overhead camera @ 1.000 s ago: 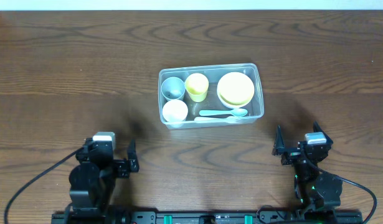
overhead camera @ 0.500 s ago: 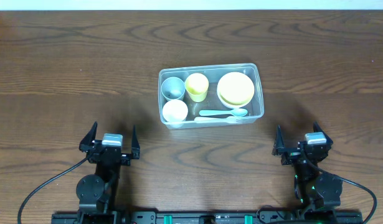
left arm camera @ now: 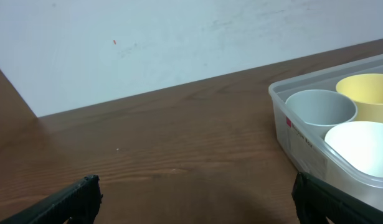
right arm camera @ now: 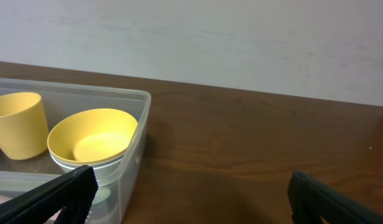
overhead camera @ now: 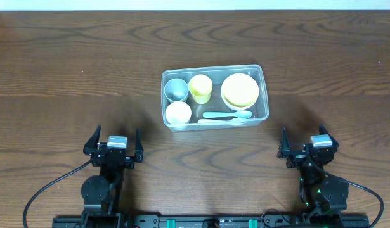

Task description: Pack container

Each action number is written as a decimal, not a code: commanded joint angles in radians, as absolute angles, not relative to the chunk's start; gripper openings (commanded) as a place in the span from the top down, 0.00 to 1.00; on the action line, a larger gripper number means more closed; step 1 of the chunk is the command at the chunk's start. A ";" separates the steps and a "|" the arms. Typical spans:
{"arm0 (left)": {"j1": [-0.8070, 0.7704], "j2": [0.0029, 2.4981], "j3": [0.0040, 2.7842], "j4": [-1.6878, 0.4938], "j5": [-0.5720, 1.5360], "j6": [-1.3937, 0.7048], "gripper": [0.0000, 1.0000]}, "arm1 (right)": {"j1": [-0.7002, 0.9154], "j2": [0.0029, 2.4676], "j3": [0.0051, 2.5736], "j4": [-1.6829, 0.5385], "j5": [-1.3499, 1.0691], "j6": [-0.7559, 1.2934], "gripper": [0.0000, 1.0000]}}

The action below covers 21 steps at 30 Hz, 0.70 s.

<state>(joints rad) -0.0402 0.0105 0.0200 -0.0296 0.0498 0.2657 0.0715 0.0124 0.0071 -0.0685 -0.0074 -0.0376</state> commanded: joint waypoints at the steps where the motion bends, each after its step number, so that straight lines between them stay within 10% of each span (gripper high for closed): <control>1: -0.034 0.002 0.004 -0.072 0.000 0.239 0.02 | 0.080 0.006 0.006 -0.072 -0.011 -0.049 0.01; 21: -0.034 0.004 0.004 -0.071 -0.005 0.202 0.02 | 0.080 0.006 0.006 -0.072 -0.011 -0.049 0.01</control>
